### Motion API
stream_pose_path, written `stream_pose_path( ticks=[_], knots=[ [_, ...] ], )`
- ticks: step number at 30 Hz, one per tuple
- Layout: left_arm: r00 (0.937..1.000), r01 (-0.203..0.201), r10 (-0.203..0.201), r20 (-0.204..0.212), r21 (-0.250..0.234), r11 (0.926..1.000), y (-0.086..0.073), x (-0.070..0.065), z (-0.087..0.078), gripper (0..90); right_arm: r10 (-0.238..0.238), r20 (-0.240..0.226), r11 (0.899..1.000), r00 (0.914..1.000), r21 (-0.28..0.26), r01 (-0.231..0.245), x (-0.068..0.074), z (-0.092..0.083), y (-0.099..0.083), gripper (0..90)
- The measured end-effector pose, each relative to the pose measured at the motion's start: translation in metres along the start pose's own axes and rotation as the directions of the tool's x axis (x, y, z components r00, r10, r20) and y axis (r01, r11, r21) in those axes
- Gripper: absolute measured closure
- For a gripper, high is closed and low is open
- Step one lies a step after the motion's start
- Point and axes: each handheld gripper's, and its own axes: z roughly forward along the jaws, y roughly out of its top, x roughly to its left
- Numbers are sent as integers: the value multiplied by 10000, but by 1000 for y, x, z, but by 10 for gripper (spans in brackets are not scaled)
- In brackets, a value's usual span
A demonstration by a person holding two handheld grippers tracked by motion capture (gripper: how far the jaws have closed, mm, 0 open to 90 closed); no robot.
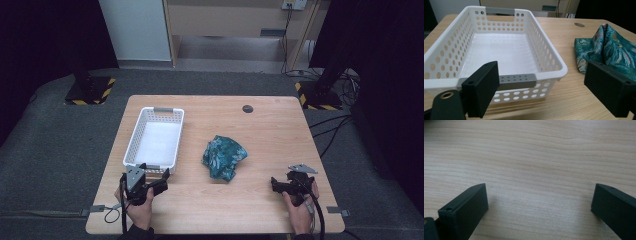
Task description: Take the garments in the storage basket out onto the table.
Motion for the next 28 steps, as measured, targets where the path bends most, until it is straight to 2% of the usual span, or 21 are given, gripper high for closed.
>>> stream_pose_path(
  ticks=[28],
  knots=[
    [9998, 125, -119, -147, 369, 9992, -13, 15, 3, 111, 0, 0, 10000, 10000, -2, 0, 0, 0, 0, 9]
  ],
)
